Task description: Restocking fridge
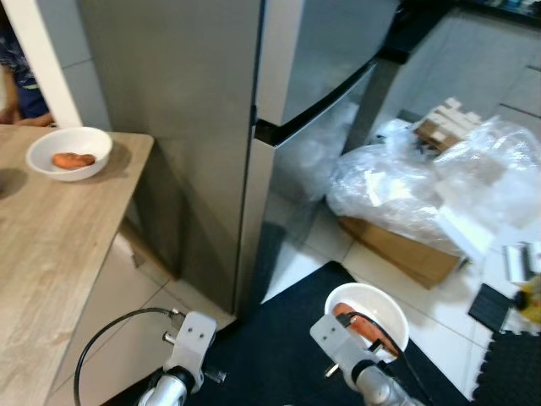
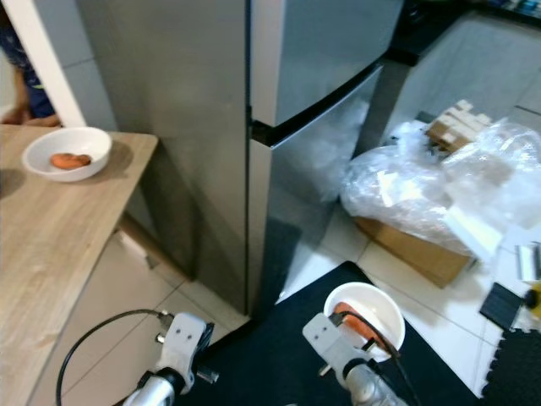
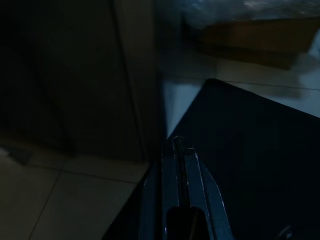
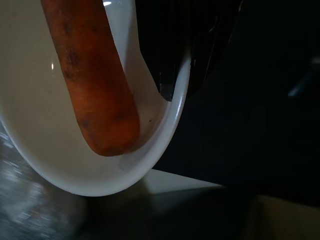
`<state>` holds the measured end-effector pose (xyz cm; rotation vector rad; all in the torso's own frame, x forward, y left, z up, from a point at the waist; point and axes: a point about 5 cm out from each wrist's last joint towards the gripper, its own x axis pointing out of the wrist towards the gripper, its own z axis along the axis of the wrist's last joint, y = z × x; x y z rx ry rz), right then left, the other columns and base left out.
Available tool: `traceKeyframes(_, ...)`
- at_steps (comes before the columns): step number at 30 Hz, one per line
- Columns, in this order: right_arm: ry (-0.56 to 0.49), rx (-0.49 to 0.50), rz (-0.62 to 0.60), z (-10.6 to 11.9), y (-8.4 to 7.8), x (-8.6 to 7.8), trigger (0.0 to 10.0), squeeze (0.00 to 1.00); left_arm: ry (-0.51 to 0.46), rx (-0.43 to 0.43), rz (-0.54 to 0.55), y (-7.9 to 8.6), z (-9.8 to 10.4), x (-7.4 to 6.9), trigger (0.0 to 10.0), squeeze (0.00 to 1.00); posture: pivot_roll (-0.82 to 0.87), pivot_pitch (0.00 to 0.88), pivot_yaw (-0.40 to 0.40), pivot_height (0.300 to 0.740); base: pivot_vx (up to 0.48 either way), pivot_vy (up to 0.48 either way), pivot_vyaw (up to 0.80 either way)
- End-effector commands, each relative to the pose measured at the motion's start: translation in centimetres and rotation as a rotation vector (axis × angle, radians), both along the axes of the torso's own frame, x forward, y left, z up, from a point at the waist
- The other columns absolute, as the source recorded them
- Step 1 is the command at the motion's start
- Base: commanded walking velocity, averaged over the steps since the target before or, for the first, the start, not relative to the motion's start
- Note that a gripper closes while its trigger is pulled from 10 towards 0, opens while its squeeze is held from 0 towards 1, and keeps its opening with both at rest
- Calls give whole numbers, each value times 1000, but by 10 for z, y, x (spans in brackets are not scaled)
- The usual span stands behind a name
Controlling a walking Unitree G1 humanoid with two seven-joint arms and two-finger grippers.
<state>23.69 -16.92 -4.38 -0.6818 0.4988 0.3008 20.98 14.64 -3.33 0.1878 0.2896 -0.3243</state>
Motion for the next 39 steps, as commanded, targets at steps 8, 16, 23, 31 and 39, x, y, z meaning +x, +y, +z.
traceKeyframes(8,44,-19,27,-7,3,-9,10000,0,24,0,10,0,-3,-3,10000,0,-66,95,-59,740,0,0,-100)
traceKeyframes(16,43,-25,27,-7,1,-10,10000,0,18,-1,145,11,-3,1,10000,0,-67,98,-62,740,0,0,0)
traceKeyframes(23,39,-29,35,-7,1,-9,10000,0,26,-5,189,17,-3,4,10000,0,-72,97,-63,740,0,0,0)
traceKeyframes(31,33,-32,37,-6,1,-8,10000,0,28,-3,244,21,-3,5,10000,0,-80,91,-64,740,0,-441,0)
traceKeyframes(39,32,-43,39,-6,-2,-8,10000,0,34,-19,265,21,-4,6,10000,0,-85,86,-64,740,0,-120,0)
